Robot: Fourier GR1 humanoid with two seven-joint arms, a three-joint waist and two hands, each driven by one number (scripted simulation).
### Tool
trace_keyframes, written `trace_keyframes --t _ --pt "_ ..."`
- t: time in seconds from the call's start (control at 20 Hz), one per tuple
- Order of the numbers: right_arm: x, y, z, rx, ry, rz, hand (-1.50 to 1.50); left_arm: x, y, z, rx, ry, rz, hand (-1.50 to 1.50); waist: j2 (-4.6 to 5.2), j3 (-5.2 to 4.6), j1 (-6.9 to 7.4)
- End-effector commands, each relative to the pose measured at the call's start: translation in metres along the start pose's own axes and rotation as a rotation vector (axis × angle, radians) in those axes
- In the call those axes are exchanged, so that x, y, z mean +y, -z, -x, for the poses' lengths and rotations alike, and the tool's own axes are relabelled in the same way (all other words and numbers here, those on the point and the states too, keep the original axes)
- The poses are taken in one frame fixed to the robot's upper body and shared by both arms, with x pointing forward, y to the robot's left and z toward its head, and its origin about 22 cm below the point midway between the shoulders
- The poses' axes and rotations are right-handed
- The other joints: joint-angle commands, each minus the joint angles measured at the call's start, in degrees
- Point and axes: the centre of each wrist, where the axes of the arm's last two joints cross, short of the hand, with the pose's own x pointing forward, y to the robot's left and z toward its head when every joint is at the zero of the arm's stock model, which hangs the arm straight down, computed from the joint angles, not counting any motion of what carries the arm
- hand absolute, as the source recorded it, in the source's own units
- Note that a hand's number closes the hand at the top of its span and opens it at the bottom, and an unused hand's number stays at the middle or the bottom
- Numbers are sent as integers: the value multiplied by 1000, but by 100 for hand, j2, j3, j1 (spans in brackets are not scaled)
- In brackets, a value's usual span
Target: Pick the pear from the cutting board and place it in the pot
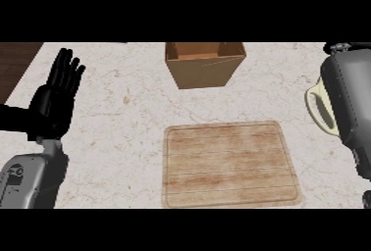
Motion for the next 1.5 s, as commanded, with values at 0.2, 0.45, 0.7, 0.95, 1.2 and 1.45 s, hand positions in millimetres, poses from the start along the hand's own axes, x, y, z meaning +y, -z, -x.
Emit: trace_keyframes --t 0.2,0.45,0.7,0.95,1.2,1.45 --pt "21 6 35 191 67 10 150 6 -11 15 24 16 -54 0 -87 1 -247" --pt "55 36 103 165 84 8 150 9 -9 10 10 18 -55 0 -81 5 -289" --pt "88 39 125 185 36 -8 150 -3 -3 8 6 13 -28 0 -43 6 -174" --pt "100 70 150 236 41 -69 150 3 -6 8 4 19 -25 0 -31 9 -123" --pt "116 62 169 376 165 -263 150 2 -8 3 14 -1 -34 0 -46 18 -163" --pt "139 47 183 280 258 -351 -150 18 5 -7 -7 -4 -14 0 -14 18 -103"
